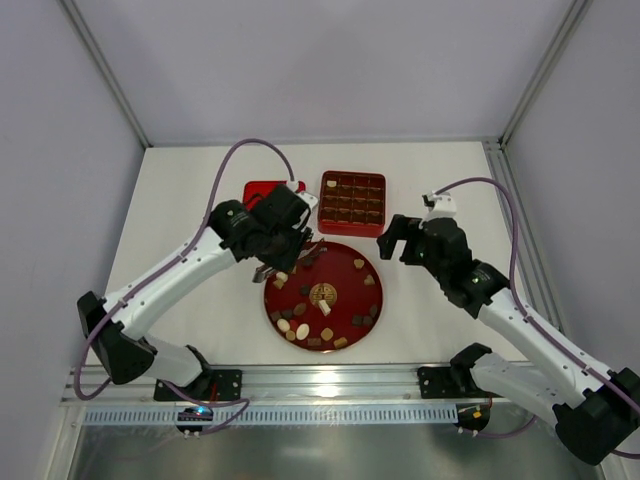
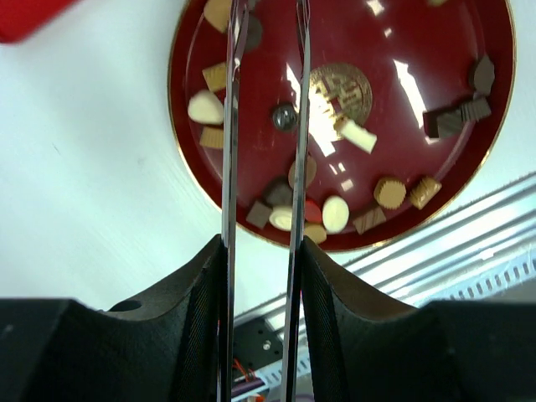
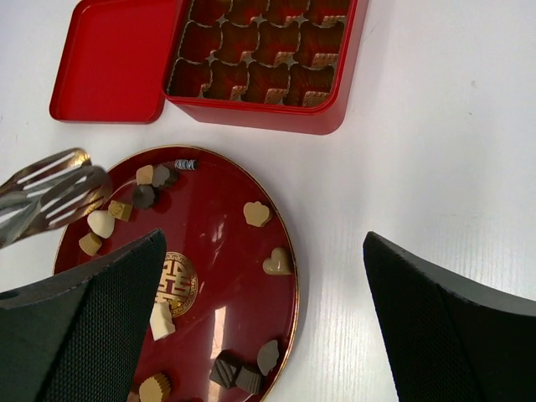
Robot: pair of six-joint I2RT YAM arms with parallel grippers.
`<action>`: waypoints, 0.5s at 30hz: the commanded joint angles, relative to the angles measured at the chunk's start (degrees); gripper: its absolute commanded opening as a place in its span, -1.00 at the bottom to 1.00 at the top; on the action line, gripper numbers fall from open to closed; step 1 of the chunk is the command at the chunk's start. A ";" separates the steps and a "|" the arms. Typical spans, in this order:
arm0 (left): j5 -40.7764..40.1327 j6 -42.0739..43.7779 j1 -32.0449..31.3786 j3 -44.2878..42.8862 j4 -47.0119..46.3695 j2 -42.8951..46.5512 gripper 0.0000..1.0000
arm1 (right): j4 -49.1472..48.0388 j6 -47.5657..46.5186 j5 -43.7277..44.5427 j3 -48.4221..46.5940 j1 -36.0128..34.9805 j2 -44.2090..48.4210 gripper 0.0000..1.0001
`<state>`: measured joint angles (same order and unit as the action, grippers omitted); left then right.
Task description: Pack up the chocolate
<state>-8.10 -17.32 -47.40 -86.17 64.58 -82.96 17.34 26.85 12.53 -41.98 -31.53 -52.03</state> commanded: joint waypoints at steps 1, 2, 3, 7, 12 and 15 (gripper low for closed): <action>2.56 -2.28 -1.38 1.88 1.60 5.61 -0.21 | -0.47 -0.66 1.53 0.40 0.33 0.70 0.99; 2.91 -2.54 -1.73 2.49 2.13 6.92 -0.21 | -0.47 -0.31 1.44 0.49 0.33 0.70 0.99; 3.43 -2.98 -2.34 3.89 2.31 7.63 -0.21 | -0.56 -0.31 1.35 0.58 0.33 0.62 0.99; 5.10 -3.77 -4.01 7.32 2.75 9.22 -0.21 | -1.08 0.39 1.18 1.37 0.33 0.61 1.00; 5.11 -5.26 -6.74 10.23 1.78 8.87 -0.20 | -1.17 0.66 0.82 1.37 0.33 0.26 0.99; 5.63 -5.97 -7.53 11.29 0.73 8.52 -0.19 | -1.08 0.57 1.00 1.55 0.33 0.17 0.99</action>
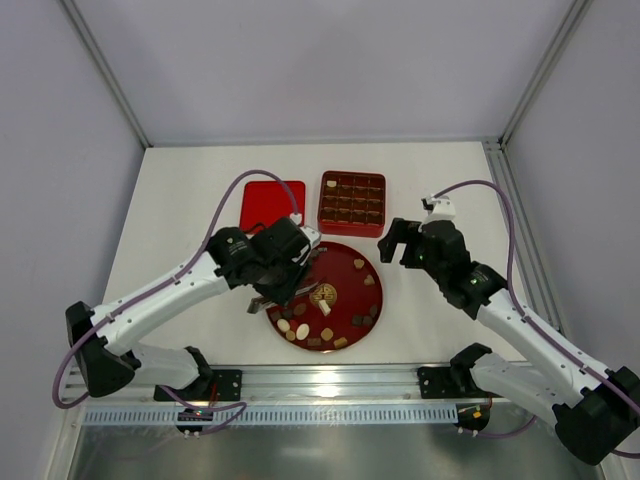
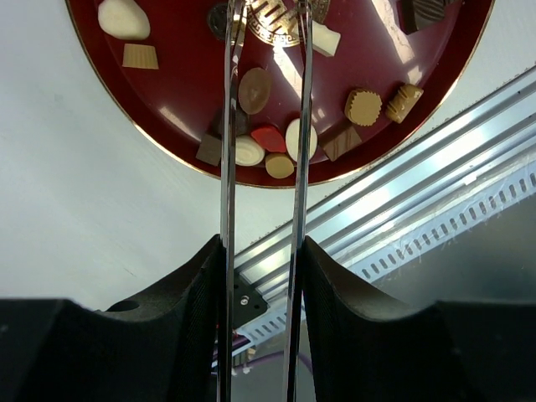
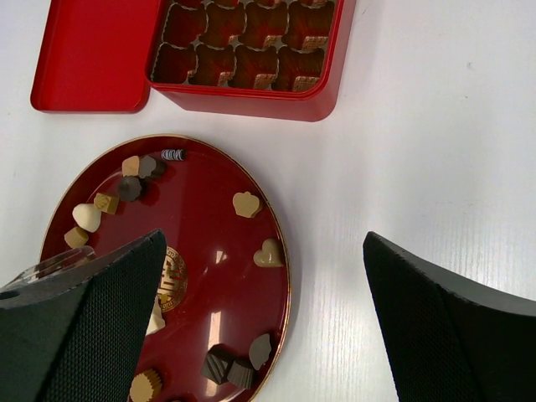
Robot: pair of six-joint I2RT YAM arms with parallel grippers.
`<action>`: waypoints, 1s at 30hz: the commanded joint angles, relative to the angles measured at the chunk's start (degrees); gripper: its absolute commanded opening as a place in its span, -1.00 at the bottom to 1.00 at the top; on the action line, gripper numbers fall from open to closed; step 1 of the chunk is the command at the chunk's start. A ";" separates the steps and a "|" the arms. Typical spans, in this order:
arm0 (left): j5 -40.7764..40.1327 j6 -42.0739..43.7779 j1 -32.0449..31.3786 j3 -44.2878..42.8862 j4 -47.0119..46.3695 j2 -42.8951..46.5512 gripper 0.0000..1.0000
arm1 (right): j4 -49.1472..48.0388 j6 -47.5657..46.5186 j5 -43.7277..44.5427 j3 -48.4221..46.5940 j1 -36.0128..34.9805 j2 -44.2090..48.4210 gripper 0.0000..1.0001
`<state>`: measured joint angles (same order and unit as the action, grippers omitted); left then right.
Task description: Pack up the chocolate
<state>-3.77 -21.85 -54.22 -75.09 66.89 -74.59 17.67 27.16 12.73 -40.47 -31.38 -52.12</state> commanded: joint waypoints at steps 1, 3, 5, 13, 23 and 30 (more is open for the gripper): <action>1.66 -1.62 -1.06 0.21 -1.85 0.06 -0.18 | -1.24 0.18 0.98 0.13 0.17 0.44 0.99; 2.19 -1.88 -2.56 0.29 -2.20 -0.38 -0.17 | -1.24 0.09 1.24 0.21 0.17 0.35 1.00; 2.19 -2.23 -3.87 0.38 -2.12 -1.26 -0.17 | -1.24 0.09 1.33 0.48 0.17 0.35 0.99; 0.34 -4.25 -6.16 0.47 -1.59 -3.90 -0.16 | -1.67 0.44 1.15 1.09 0.17 0.44 0.99; -0.53 -6.45 -8.62 0.03 -1.51 -5.48 -0.10 | -1.41 0.18 1.42 1.36 0.17 1.05 1.00; -1.94 -7.68 -9.59 -0.06 -0.98 -6.45 -0.10 | -1.15 0.09 1.68 1.53 0.18 1.32 1.00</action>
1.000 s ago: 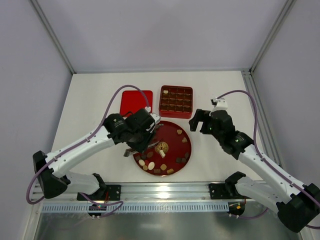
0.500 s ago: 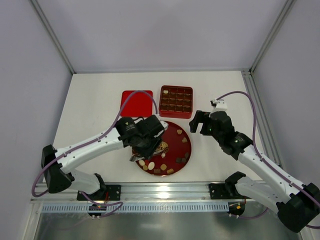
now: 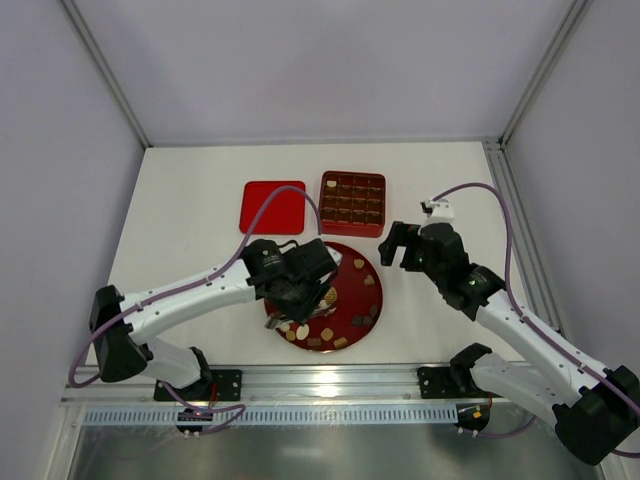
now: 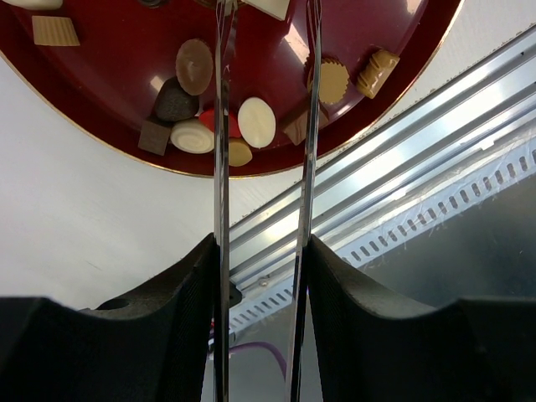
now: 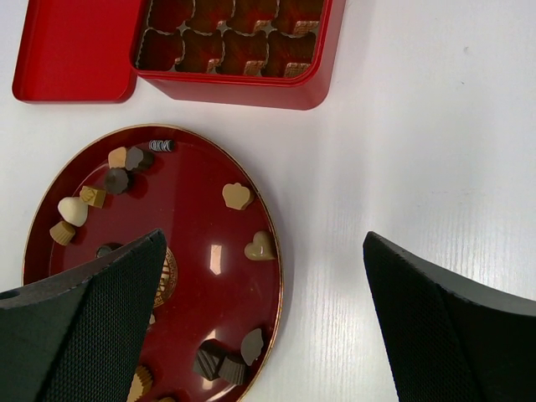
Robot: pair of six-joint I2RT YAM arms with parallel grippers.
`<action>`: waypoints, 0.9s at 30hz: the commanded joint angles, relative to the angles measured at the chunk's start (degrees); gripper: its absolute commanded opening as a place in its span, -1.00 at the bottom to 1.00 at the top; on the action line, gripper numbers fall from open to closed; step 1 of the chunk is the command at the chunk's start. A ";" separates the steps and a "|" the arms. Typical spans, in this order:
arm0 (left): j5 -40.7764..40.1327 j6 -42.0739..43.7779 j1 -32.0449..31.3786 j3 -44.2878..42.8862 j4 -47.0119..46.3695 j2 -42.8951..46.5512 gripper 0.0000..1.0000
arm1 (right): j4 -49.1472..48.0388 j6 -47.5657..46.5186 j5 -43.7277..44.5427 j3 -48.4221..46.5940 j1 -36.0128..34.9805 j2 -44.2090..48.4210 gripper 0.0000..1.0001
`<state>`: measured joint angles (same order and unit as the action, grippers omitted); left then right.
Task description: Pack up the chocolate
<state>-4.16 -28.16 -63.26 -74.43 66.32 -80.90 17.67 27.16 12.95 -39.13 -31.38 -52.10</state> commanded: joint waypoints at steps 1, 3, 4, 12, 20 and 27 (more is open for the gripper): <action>-1.72 -1.54 -0.72 -0.63 -0.32 -0.13 -0.10 | -1.15 0.09 1.46 0.20 0.17 1.38 0.99; -1.81 -1.72 -0.89 -0.62 -0.23 -0.31 -0.10 | -1.15 0.09 1.38 0.29 0.17 1.38 1.00; -1.99 -1.98 -1.16 -0.54 -0.14 -0.39 -0.10 | -1.41 0.09 1.38 0.46 0.09 1.47 0.99; -2.08 -2.69 -1.77 0.25 -1.02 -1.19 -0.10 | -1.59 0.18 1.29 0.73 0.17 1.47 1.00; -3.66 -3.56 -2.04 -0.80 -0.76 -0.57 -0.10 | -1.59 0.09 1.11 0.73 0.17 1.38 1.00; -3.92 -3.39 -2.04 -0.28 -0.85 -0.75 -0.11 | -1.59 0.00 1.02 0.55 0.17 1.12 0.99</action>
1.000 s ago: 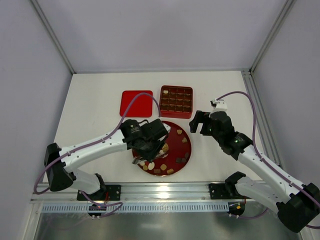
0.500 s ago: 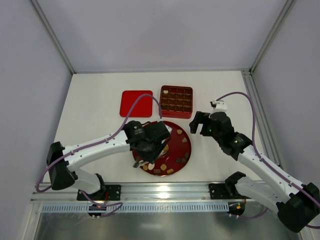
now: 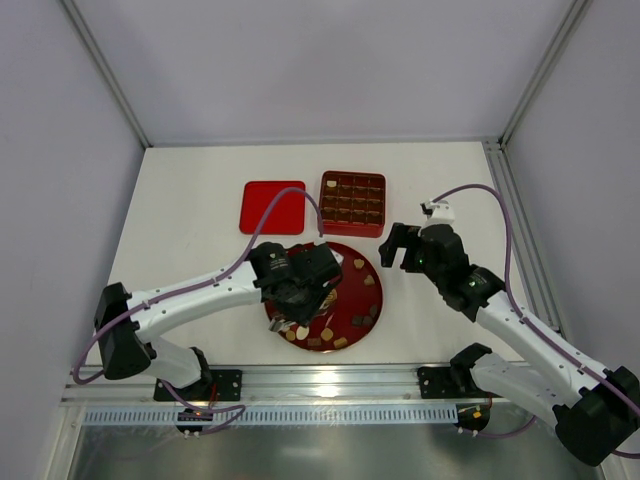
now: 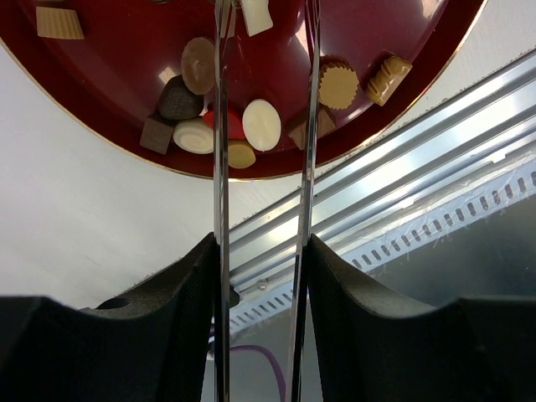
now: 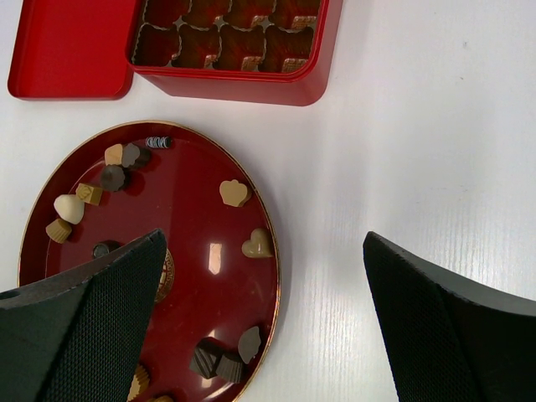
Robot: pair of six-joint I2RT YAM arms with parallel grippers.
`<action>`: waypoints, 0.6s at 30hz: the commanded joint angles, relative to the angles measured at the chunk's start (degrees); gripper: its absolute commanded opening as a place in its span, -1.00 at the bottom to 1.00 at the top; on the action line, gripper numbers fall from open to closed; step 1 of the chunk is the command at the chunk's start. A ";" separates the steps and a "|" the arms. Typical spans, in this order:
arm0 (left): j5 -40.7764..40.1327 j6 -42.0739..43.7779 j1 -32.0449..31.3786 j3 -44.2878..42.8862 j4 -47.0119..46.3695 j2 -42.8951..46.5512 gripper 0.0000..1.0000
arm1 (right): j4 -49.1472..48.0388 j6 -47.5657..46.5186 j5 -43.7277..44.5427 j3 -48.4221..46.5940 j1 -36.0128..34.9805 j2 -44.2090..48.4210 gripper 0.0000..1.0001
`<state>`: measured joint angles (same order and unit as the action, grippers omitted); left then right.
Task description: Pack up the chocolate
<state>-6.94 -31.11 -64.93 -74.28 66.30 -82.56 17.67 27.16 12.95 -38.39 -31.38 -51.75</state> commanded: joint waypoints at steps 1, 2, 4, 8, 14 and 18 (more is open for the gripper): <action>-1.06 -0.44 -0.38 -0.17 -0.91 0.83 -0.11 | -1.76 0.00 1.02 -0.19 0.26 0.77 0.99; -1.15 -0.35 -0.38 0.10 -1.09 0.74 -0.10 | -1.59 0.09 1.02 -0.19 0.18 0.77 0.99; -1.23 -0.09 -0.38 0.45 -1.44 0.56 -0.12 | -1.59 0.00 1.20 -0.19 0.17 0.77 0.99; -1.32 0.09 -0.38 1.51 -2.14 -0.23 -0.14 | -1.59 0.09 1.11 -0.19 0.17 0.86 0.99; -2.73 0.62 -0.38 3.53 -3.29 -1.89 -0.40 | -1.68 0.00 1.11 -0.02 0.17 0.94 0.99; -3.25 0.44 -0.38 1.96 -2.50 -2.07 -0.67 | -1.41 -0.17 1.46 0.07 0.17 1.38 0.99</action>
<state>-8.21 -30.85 -64.99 -70.91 64.97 -84.82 17.67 27.14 12.97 -38.37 -31.38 -51.72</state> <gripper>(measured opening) 0.274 0.996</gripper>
